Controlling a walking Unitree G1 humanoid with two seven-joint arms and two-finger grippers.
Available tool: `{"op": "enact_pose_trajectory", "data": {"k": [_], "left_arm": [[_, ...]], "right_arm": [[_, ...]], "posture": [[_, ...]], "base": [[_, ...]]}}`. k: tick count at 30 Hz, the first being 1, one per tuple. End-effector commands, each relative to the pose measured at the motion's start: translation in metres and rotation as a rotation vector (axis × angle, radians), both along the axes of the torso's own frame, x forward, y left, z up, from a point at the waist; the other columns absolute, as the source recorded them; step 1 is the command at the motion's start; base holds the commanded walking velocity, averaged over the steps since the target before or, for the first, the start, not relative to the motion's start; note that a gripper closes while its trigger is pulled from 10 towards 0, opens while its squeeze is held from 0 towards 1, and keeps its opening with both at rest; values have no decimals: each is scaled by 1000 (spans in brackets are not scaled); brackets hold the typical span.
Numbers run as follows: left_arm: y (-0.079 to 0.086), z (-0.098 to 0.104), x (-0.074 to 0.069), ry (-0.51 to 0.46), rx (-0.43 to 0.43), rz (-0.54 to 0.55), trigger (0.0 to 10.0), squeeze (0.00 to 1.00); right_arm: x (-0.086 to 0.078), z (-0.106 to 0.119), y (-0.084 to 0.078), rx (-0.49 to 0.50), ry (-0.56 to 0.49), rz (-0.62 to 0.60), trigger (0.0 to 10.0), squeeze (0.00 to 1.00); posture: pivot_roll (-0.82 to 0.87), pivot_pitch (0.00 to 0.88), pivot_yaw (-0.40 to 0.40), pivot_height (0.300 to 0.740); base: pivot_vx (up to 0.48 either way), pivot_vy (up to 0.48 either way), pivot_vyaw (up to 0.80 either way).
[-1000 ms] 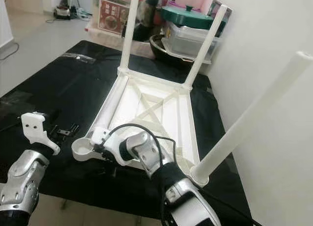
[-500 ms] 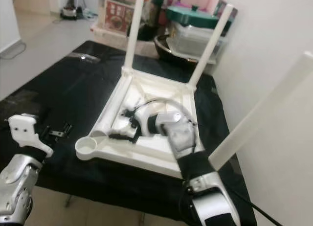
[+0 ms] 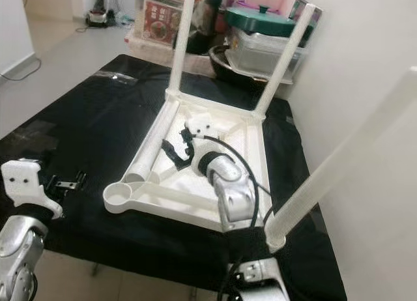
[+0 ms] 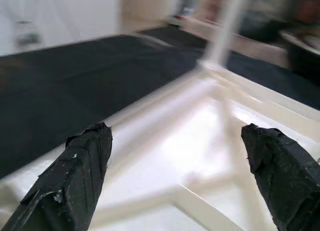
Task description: Building children table
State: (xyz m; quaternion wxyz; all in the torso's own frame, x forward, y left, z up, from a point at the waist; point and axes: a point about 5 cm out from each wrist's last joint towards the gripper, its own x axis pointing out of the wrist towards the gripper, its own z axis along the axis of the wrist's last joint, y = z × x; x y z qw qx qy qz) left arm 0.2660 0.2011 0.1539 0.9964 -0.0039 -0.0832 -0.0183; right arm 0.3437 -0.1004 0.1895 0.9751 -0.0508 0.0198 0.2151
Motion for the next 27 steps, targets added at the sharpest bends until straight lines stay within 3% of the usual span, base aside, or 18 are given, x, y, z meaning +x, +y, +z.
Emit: {"op": "enact_pose_trajectory", "data": {"k": [1, 7, 19, 24, 27], "left_arm": [[-2, 2, 1, 8, 28, 0, 10000, 0], [-3, 5, 2, 7, 48, -3, 10000, 0], [-18, 8, 2, 2, 114, -54, 10000, 0], [-17, 11, 0, 9, 147, -43, 10000, 0], [-11, 10, -2, 35, 199, -14, 10000, 0]], "right_arm": [[-3, -1, -7, 5, -1, -51, 10000, 0], [-7, -5, -11, 9, 2, -97, 10000, 0], [-15, -7, -7, -89, -103, -116, 10000, 0], [-15, -7, -3, -154, -117, -63, 10000, 0], [-19, -12, 3, -248, -124, 43, 10000, 0]], "posture": [[107, 0, -162, 740], [96, 0, -145, 740], [84, 0, -94, 740], [97, 0, -87, 740], [115, 0, -91, 740]], "base": [[0, 480, -800], [0, 480, -613], [0, 0, 0], [0, 0, 0], [0, 0, 0]]}}
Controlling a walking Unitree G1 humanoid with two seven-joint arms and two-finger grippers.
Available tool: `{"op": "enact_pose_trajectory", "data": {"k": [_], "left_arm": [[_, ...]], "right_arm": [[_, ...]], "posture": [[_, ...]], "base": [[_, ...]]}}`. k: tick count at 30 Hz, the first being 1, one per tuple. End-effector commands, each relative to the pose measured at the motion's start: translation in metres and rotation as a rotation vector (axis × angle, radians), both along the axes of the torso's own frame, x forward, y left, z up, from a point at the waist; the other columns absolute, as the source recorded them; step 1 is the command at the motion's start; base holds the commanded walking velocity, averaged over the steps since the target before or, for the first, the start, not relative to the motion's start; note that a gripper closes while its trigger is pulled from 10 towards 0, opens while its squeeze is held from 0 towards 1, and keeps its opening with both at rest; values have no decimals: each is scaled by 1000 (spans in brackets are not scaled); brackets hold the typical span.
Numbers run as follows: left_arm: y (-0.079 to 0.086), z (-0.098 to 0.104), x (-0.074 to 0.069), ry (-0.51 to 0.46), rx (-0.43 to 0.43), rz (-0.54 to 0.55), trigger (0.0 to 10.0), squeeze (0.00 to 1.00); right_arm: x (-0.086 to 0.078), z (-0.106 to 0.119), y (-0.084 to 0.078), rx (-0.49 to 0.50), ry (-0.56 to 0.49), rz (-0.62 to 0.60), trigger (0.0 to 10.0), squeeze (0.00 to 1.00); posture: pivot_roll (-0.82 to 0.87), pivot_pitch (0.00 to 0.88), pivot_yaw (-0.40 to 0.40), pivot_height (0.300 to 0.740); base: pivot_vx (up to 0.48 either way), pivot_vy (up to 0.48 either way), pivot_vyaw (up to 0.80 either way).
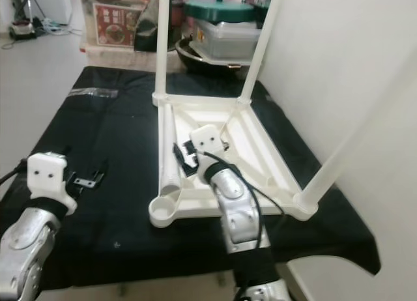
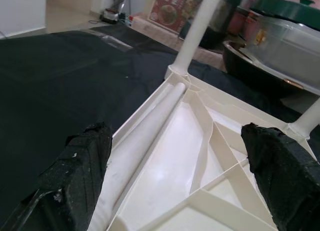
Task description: Building children table
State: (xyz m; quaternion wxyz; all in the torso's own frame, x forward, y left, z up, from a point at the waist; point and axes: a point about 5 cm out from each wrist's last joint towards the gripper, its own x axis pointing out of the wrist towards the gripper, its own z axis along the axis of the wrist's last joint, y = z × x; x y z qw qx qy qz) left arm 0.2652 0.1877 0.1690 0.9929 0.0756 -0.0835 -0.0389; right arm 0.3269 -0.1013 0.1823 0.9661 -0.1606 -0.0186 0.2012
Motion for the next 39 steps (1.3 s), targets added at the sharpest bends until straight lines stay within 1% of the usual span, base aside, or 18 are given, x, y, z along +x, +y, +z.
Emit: {"op": "enact_pose_trajectory", "data": {"k": [1, 3, 6, 7, 8, 12, 16, 17, 19, 21, 22, 26, 27, 29, 31, 32, 35, 39], "left_arm": [[2, -5, -2, 38, 37, 17, 10000, 0], [5, -8, -2, 56, 73, 34, 10000, 0], [5, -9, -3, 61, 80, 35, 10000, 0], [1, -12, -1, 67, 88, 15, 10000, 0], [-3, -14, 1, 72, 93, 1, 10000, 0], [-9, -16, 5, 72, 108, -29, 10000, 0], [-10, -13, 9, 65, 108, -29, 10000, 0], [-8, -13, 8, 66, 110, -19, 10000, 0], [-8, -13, 8, 66, 110, -19, 10000, 0], [-5, -14, 5, 72, 117, 3, 10000, 0], [-5, -14, 5, 72, 117, 3, 10000, 0], [-2, -16, 1, 76, 125, 28, 10000, 0], [-2, -16, 1, 76, 125, 28, 10000, 0], [-2, -17, 0, 75, 131, 33, 10000, 0], [-2, -17, 0, 75, 131, 33, 10000, 0], [-2, -18, -1, 74, 134, 35, 10000, 0], [-1, -19, -2, 74, 139, 36, 10000, 0], [-1, -20, -3, 75, 142, 37, 10000, 0]], "right_arm": [[-2, -5, 4, -52, 5, 55, 10000, 0], [-4, -9, 4, -121, 13, 121, 10000, 0], [-3, -8, 3, -138, 14, 134, 10000, 0], [-1, -9, 2, -165, 12, 139, 10000, 0], [1, -9, 2, -182, 11, 141, 10000, 0], [2, -12, 7, -205, 19, 169, 10000, 0], [2, -16, 12, -234, 24, 208, 10000, 0], [4, -19, 12, -274, 23, 218, 10000, 0], [4, -19, 12, -274, 23, 218, 10000, 0], [8, -24, 13, -336, 29, 240, 10000, 0], [8, -24, 13, -336, 29, 240, 10000, 0], [12, -32, 21, -423, 32, 286, 10000, 0], [12, -32, 21, -423, 32, 286, 10000, 0], [16, -37, 25, -498, 21, 294, 10000, 0], [16, -37, 25, -498, 21, 294, 10000, 0], [18, -39, 27, -530, 13, 297, 10000, 0], [19, -42, 32, -569, 14, 323, 10000, 0], [20, -44, 33, -585, 19, 334, 10000, 0]], "posture": [[115, 0, -91, 740], [101, 0, -74, 740], [101, 0, -74, 740], [78, 0, -43, 740], [78, 0, -43, 740], [74, 0, -37, 740], [80, 0, -39, 740], [95, 0, -56, 740], [95, 0, -56, 740], [119, 0, -83, 740], [119, 0, -83, 740], [139, 0, -108, 740], [139, 0, -108, 740], [159, 0, -127, 740], [159, 0, -127, 740], [159, 0, -127, 740], [170, 0, -136, 740], [173, 0, -140, 740]], "base": [[0, 0, 0], [0, 0, 0], [0, 0, 0], [0, 0, 0], [0, 0, 0], [0, 0, 0], [0, 0, 0], [0, 0, 0], [0, 0, 0], [0, 0, 0], [0, 0, 0], [0, 0, 0], [0, 0, 0], [0, 0, 0], [0, 0, 0], [0, 0, 0], [0, 0, 0], [0, 0, 0]]}}
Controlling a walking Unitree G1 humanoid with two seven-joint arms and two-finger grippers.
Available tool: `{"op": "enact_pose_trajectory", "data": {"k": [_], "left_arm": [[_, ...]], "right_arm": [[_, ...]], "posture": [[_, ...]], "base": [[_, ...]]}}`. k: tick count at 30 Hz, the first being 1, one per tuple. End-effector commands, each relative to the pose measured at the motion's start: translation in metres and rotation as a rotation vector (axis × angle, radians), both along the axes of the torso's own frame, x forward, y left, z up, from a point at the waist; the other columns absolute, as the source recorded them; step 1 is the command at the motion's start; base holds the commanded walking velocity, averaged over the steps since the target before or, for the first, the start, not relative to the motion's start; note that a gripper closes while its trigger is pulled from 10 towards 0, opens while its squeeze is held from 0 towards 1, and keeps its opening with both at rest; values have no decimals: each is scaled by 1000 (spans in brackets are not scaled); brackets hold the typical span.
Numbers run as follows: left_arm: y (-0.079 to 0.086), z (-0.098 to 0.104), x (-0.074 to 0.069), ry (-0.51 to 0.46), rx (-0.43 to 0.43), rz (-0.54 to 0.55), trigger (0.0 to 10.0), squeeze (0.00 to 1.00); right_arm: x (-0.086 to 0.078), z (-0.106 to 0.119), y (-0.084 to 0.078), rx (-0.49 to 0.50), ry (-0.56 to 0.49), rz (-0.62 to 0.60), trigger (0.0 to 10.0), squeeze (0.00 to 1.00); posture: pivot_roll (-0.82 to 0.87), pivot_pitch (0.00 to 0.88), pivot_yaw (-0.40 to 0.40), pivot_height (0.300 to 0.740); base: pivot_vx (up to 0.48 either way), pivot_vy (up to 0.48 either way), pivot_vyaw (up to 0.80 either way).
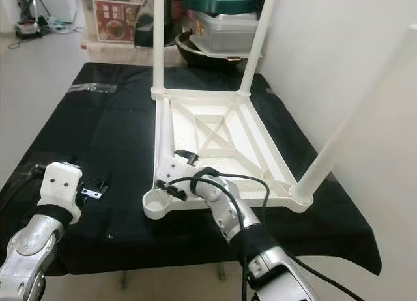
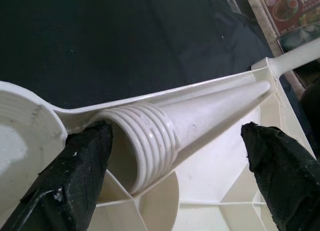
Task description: Building children table
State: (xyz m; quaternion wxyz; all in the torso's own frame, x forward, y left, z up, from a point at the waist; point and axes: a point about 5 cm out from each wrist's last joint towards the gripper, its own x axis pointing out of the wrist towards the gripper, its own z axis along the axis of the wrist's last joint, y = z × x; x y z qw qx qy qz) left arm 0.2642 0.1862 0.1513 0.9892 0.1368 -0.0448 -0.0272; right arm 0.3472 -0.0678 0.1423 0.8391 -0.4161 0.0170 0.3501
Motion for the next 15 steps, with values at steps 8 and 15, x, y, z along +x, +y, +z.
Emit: {"op": "enact_pose_trajectory", "data": {"k": [8, 15], "left_arm": [[-1, -1, 2, -3, 24, -1, 10000, 0], [-4, -2, 2, -3, 34, -6, 10000, 0]], "right_arm": [[25, 11, -12, 109, -112, -271, 0, 0], [25, 5, -11, 166, -139, -325, 0, 0]], "posture": [[186, 0, -149, 740], [186, 0, -150, 740]], "base": [[0, 0, 0], [0, 0, 0]]}}
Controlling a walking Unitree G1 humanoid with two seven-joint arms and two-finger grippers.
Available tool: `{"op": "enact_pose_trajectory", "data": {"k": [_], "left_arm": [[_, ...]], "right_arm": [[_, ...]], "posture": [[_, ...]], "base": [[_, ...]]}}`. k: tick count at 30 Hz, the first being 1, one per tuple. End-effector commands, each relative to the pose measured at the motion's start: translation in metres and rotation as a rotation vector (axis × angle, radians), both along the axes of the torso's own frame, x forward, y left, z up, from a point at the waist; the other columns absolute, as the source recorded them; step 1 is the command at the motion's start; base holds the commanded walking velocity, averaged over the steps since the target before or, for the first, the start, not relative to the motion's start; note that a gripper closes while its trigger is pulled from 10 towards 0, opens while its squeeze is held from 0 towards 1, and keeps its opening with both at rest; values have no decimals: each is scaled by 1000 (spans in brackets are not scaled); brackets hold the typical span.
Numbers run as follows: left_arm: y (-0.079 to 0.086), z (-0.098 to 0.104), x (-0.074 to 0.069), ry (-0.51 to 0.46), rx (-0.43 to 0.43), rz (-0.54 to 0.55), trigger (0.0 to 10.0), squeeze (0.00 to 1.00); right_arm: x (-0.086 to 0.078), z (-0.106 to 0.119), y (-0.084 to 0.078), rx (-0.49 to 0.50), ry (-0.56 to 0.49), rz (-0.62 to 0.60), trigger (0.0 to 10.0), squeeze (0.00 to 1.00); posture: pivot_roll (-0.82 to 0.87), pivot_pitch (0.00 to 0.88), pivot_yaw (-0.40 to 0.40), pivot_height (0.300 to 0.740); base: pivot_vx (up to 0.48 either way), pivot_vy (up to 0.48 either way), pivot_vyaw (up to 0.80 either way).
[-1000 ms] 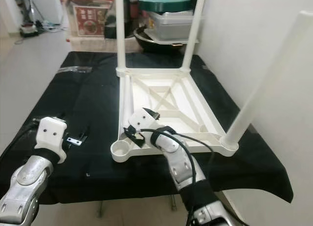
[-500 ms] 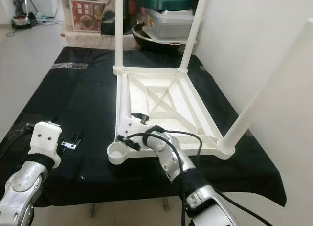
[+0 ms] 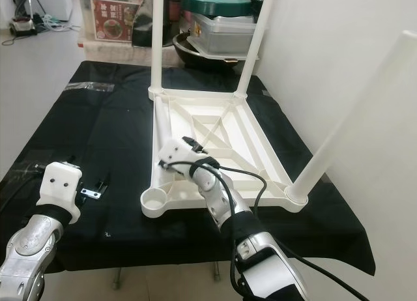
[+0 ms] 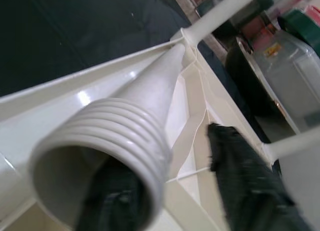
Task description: Building children table
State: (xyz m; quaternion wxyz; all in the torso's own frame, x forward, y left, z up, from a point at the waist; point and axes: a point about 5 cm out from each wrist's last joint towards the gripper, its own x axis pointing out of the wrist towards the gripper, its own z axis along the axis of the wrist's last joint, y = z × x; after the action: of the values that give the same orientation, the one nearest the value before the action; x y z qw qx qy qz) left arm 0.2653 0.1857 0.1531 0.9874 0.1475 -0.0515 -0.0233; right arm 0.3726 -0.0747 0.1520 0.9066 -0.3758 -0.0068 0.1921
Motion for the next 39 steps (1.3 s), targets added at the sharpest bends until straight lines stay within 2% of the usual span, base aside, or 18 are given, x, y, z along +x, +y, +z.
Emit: {"op": "enact_pose_trajectory", "data": {"k": [1, 10, 14, 15, 16, 18, 22, 25, 26, 27, 29, 32, 34, 35, 36, 37, 38, 39], "left_arm": [[-4, -4, 1, 13, 13, -12, 10000, 0], [-4, -4, 5, 9, 24, -14, 10000, 0], [-4, -3, 5, 7, 27, -16, 10000, 0], [-5, -2, 6, 2, 26, -18, 10000, 0], [-5, -2, 6, 2, 26, -18, 10000, 0], [-4, 1, 7, -6, 2, -18, 10000, 0], [-2, 2, 7, -9, -22, -16, 10000, 0], [-1, 3, 8, -10, -33, -16, 10000, 0], [3, 4, 9, -14, -33, -5, 10000, 0], [5, 5, 11, -16, -62, 1, 10000, 0], [7, 6, 13, -19, -96, 6, 10000, 0], [4, 7, 13, -20, -147, -12, 10000, 0], [-2, 16, 15, -41, -320, -61, 10000, 0], [-2, 16, 15, -41, -320, -61, 10000, 0], [-7, 21, 14, -43, -427, -126, 10000, 0], [-7, 21, 14, -43, -427, -126, 10000, 0], [-13, 26, 11, -47, -508, -215, 10000, 0], [-13, 26, 11, -47, -508, -215, 10000, 0]], "right_arm": [[0, -4, -4, 33, 5, -27, 0, 0], [-8, -20, 0, 99, 33, -10, 0, 0], [-6, -18, 0, 122, 20, -18, 0, 0], [-5, -10, -1, 187, -2, -21, 0, 0], [-5, -10, -1, 187, -2, -21, 0, 0], [-4, 13, -9, 317, -70, 22, 0, 0], [-6, 28, -15, 352, -132, 67, 0, 0], [-7, 34, -19, 341, -173, 90, 0, 0], [-11, 52, -41, 395, -219, 94, 0, 0], [-21, 68, -61, 466, -229, 140, 0, 0], [-36, 84, -79, 532, -233, 217, 0, 0], [-40, 82, -83, 591, -190, 239, 0, 0], [-43, 72, -86, 691, -99, 268, 0, 0], [-43, 72, -86, 691, -99, 268, 0, 0], [-45, 63, -86, 736, -38, 293, 0, 0], [-45, 63, -86, 736, -38, 293, 0, 0], [-46, 55, -84, 796, 29, 314, 0, 0], [-46, 55, -84, 796, 29, 314, 0, 0]], "posture": [[186, 0, -150, 740], [188, 0, -151, 740], [188, 0, -151, 740], [185, 0, -150, 740], [185, 0, -150, 740], [171, 0, -136, 740], [171, 0, -136, 740], [167, 0, -132, 740], [127, 0, -121, 740], [114, 0, -113, 740], [114, 0, -113, 740], [97, 0, -108, 740], [97, 0, -108, 740], [97, 0, -108, 740], [97, 0, -111, 740], [97, 0, -111, 740], [99, 0, -116, 740], [99, 0, -116, 740]], "base": [[0, 0, 0], [0, 0, 0], [0, 0, 0], [0, 0, 0], [0, 0, 0], [0, 0, 0], [0, 0, 0], [0, 0, 0], [0, 0, 0], [0, 0, 0], [0, 0, 0], [0, 0, 0], [0, 0, 0], [0, 0, 0], [0, 0, 0], [0, 0, 0], [0, 0, 0], [0, 0, 0]]}}
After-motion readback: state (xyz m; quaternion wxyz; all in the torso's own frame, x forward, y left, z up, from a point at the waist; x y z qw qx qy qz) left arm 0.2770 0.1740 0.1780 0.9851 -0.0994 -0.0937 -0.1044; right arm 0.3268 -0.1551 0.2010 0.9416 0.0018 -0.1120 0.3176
